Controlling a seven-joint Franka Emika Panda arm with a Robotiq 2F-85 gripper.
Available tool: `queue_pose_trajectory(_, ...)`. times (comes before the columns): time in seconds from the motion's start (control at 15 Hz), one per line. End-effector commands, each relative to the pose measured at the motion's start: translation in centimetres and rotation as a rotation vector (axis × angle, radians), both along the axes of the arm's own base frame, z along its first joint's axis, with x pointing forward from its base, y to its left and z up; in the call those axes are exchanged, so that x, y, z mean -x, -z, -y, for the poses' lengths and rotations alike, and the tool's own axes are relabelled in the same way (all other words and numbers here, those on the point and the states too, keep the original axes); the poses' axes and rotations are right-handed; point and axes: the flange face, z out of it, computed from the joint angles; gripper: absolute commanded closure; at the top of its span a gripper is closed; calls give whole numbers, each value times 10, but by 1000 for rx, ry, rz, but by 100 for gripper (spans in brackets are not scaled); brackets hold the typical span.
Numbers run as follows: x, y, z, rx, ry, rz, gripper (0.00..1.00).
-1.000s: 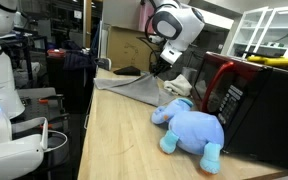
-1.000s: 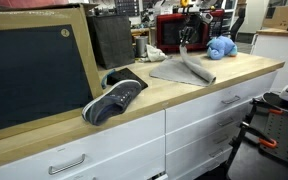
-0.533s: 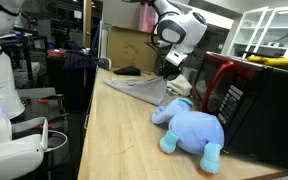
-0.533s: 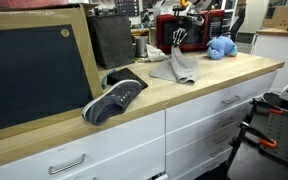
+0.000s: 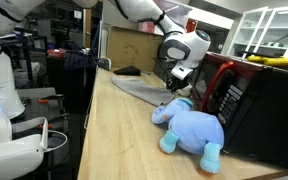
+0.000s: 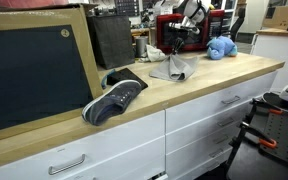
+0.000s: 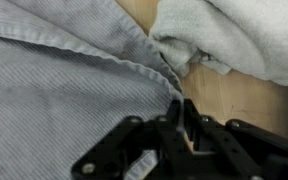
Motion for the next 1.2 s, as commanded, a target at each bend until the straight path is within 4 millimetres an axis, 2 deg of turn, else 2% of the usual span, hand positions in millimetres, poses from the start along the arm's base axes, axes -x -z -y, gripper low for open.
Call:
queue_pose_trajectory(0.0,-13,-7,8,4,15,20,59)
queue_pose_trajectory(0.33,3,-58,16,-46,-101,110,22)
queue_pose_trajectory(0.53,35,-79,17,-114,-270,82,1)
queue_pose_trajectory(0.67,59,-82,18,-145,-386,58,0)
queue_pose_trajectory(0.87,97,-72,12,-171,-565,20,0)
queue_pose_trajectory(1.13,140,-51,-17,-184,-776,13,0)
